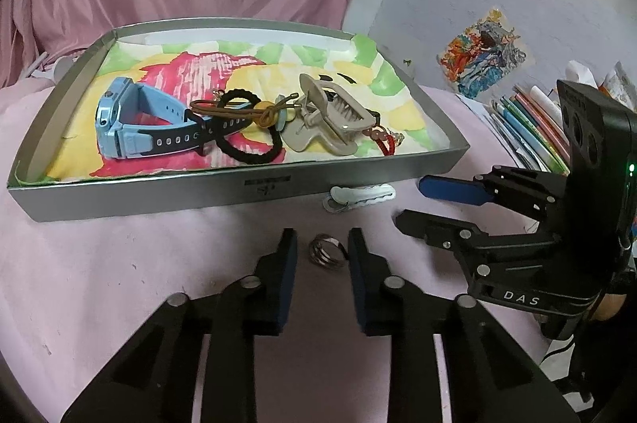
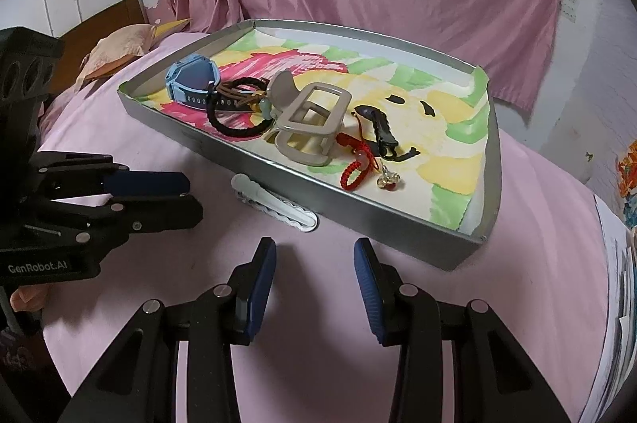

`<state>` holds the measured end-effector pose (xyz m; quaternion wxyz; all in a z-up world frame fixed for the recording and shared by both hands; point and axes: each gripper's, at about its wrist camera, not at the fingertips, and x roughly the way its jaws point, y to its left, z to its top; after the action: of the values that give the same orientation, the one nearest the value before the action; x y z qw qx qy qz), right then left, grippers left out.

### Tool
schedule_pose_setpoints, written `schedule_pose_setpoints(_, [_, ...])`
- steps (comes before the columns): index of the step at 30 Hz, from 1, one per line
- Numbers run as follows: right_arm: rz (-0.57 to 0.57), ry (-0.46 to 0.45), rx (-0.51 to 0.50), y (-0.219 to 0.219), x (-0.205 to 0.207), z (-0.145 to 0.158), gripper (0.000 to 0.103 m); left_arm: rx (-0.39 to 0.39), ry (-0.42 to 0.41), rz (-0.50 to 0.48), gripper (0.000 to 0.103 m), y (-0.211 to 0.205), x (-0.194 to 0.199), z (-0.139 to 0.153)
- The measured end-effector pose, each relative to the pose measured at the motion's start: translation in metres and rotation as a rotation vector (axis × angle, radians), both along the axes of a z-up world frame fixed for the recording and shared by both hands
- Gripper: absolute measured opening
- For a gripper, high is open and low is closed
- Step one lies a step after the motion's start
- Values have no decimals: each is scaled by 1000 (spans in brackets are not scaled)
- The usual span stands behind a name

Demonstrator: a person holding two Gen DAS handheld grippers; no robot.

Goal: Organize jewelry
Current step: 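Grasp the silver ring with the left tool while the right grasps the white hair clip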

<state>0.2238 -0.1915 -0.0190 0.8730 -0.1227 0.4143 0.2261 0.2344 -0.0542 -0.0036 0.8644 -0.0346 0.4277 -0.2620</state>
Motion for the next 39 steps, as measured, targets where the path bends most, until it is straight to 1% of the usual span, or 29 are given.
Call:
schedule_pose_setpoints(2, [2,1,-1,1,1,0,39,14,-1,-3,13,0,0,0])
schedule_pose_setpoints(4, [4,1,-2,1,1,1,38,22,0,0,7,1,0,0])
schedule_pose_setpoints(10, [13,5,3,7,4,1,39,11,12,29,5,11,5,-2])
schedule_pose_setpoints(19, [29,10,6,18,5,1,39,-8,24,77,4,26,7,-1])
schedule_pose_setpoints(26, [102,24,-1,36,-2,0,39,-24,38,122,4,41,7,-1])
schedule_pose_setpoints(29, [137,40,11,42,-8,0,39,-28,39,137,4,47,6,0])
schedule_pose_setpoints(37, [60,9,-26,48,-3,-1,38,-37,47,167,4,58,5,1])
schedule_pose_setpoints(39, [57,7,-28,49,-1,-1,38,-39,47,169,4,59,4,1])
